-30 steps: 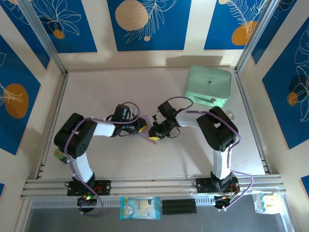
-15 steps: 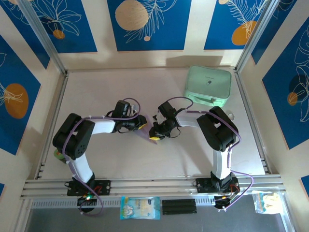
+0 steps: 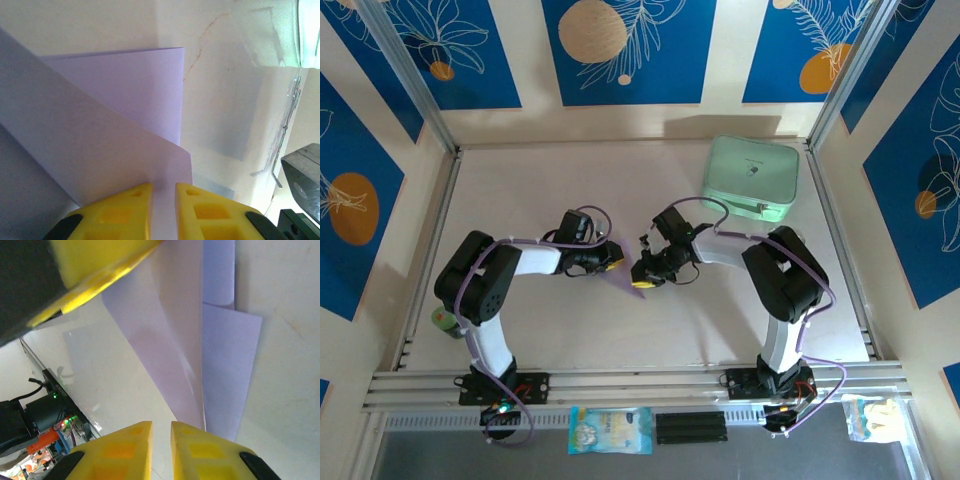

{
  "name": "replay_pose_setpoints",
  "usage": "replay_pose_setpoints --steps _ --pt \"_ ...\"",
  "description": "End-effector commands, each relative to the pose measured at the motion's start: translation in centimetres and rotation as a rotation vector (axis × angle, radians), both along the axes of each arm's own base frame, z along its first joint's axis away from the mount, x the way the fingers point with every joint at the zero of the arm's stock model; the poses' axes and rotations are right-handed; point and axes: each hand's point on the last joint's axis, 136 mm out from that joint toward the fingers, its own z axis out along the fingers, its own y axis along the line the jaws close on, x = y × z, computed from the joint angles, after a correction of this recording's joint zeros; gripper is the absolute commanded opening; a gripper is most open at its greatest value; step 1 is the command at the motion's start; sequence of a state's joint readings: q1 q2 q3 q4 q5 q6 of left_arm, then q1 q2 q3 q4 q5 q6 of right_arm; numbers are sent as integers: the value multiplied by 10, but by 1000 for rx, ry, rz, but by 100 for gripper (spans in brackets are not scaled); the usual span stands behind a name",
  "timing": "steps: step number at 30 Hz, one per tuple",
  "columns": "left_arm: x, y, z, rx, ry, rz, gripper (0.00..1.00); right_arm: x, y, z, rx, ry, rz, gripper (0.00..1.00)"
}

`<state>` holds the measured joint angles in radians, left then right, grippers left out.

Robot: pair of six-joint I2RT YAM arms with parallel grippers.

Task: Fold a paper plane with a square sheet of paper (pick it up from the middle)
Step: Fourth fold the wing at the center of the table.

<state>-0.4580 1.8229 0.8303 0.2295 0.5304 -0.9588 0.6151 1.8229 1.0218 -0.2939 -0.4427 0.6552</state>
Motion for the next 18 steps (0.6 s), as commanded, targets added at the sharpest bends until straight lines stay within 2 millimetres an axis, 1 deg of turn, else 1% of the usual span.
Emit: replay_pose_setpoints --steps 1,9,18 --pt "7 3 -1 14 -15 0 20 -19 -7 -4 -17 61 10 18" --pt "7 3 -2 13 -12 -1 20 -24 -10 -17 -54 82 13 18" --pt "7 3 -3 12 -11 -1 20 -25 -11 -27 -75 97 13 17"
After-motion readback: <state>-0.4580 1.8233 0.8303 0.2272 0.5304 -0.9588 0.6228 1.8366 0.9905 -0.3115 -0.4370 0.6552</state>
